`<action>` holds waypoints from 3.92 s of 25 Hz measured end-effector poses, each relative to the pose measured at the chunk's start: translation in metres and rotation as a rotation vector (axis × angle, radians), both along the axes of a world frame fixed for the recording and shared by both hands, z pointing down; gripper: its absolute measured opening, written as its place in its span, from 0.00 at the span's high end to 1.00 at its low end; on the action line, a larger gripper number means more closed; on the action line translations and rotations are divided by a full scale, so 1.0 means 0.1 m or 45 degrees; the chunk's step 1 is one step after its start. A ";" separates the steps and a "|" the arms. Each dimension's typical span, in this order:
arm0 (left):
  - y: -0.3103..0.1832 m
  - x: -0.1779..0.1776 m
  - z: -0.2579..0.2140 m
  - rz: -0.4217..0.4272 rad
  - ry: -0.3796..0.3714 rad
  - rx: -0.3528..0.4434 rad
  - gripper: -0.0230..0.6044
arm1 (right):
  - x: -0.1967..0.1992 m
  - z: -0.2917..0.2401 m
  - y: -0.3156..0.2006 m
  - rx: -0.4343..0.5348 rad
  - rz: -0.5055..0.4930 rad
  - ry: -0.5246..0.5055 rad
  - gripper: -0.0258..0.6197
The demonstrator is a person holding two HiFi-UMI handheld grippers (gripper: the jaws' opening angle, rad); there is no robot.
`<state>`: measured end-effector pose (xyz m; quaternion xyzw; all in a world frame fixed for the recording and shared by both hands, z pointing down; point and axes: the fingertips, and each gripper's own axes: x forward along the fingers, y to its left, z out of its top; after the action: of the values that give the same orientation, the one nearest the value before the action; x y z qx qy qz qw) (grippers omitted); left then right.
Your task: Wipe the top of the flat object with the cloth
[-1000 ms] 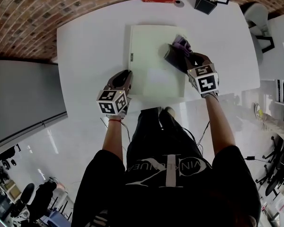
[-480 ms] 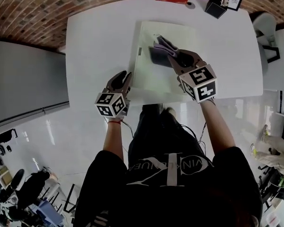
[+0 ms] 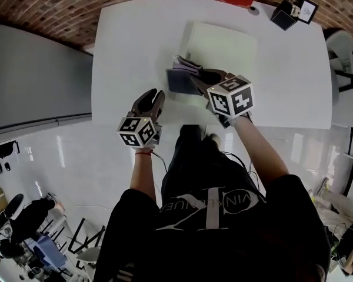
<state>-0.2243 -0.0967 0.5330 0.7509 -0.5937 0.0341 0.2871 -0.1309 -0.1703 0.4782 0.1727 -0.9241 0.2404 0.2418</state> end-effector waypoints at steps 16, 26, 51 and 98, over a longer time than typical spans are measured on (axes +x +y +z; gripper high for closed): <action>0.01 0.43 0.24 0.169 -0.103 -0.127 0.79 | 0.44 0.51 0.24 0.123 -0.098 0.297 0.87; 0.02 0.50 0.24 0.148 -0.208 -0.142 0.88 | 0.87 0.55 0.36 0.193 -0.105 0.373 0.87; 0.04 0.49 0.24 -0.082 -0.201 -0.142 0.88 | 2.16 0.58 0.44 0.196 0.190 0.375 0.87; 0.36 0.43 -2.09 -0.299 -0.302 0.588 0.95 | 2.66 -1.42 -0.08 0.716 0.599 -0.130 0.87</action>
<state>-0.1818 -0.0610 0.3239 0.7132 -0.6982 -0.0481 0.0389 0.1356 -0.1786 0.3366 0.4278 -0.9000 0.0342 0.0765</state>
